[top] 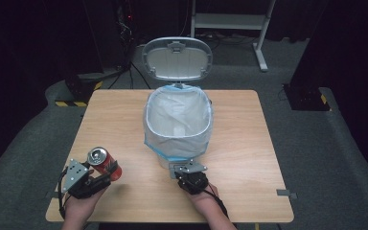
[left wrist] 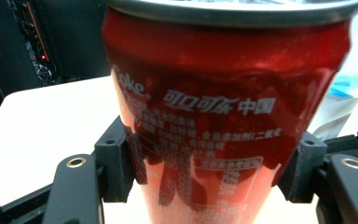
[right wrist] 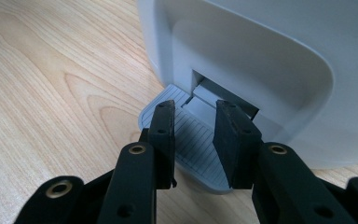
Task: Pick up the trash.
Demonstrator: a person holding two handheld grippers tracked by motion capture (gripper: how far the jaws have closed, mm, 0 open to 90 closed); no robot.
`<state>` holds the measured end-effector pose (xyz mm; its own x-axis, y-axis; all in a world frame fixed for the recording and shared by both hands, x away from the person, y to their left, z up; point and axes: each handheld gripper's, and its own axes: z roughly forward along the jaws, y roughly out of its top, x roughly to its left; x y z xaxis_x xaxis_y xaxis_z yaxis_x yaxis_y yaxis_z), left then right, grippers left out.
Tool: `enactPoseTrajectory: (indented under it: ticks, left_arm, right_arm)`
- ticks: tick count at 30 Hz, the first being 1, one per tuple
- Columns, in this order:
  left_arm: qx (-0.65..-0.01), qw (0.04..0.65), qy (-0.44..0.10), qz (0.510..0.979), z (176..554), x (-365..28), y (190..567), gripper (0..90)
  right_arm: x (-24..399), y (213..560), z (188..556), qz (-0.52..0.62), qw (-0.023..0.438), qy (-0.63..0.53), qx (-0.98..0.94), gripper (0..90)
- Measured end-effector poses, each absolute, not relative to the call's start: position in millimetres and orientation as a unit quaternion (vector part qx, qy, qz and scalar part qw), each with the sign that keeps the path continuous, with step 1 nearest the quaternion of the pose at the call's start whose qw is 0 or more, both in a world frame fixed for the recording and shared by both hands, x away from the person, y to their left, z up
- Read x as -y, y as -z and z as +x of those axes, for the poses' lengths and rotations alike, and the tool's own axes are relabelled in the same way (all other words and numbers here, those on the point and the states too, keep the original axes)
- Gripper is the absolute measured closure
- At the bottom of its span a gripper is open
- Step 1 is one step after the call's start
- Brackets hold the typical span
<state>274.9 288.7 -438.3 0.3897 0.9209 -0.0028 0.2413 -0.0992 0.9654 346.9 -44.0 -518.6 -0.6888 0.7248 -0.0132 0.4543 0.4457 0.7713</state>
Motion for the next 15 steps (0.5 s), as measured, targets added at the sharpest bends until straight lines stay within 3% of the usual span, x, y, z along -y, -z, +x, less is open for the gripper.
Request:
enactPoseTrajectory:
  ticks: [15]
  left_arm:
    - [-0.424, 0.522, -0.352, 0.651, 277.9, -285.4, 409.8, 34.0]
  right_arm:
    - [43.6, 518.4, 346.8, 0.352, 0.176, -0.388, -0.833, 68.1]
